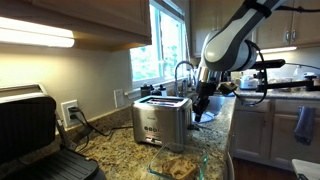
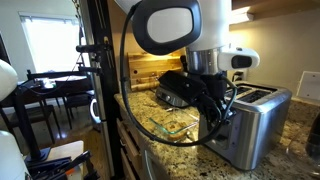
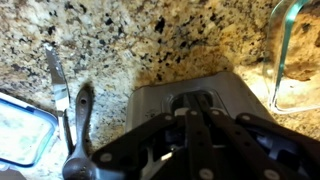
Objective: Put the slice of bread in the toaster then push down the lever
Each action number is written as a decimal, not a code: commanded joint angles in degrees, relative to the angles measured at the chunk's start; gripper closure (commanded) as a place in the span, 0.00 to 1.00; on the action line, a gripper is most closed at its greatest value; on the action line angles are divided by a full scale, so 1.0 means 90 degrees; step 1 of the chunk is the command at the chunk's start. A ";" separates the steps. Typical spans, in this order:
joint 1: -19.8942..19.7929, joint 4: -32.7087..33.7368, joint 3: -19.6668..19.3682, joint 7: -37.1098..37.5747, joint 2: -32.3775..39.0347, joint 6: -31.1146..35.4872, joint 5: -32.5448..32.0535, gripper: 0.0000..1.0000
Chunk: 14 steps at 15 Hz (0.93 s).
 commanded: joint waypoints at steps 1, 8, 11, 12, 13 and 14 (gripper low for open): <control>-0.0079 -0.0321 -0.0096 0.0023 -0.0623 -0.0337 -0.0265 0.98; -0.0187 -0.0370 -0.0117 0.0157 -0.0973 -0.0855 -0.0880 0.98; -0.0211 -0.0493 -0.0144 0.0124 -0.1231 -0.1046 -0.1031 0.98; -0.0209 -0.0501 -0.0164 0.0094 -0.1277 -0.1091 -0.1042 0.98; -0.0216 -0.0514 -0.0176 0.0085 -0.1332 -0.1152 -0.1061 0.98; -0.0222 -0.0559 -0.0186 0.0080 -0.1435 -0.1207 -0.1085 0.98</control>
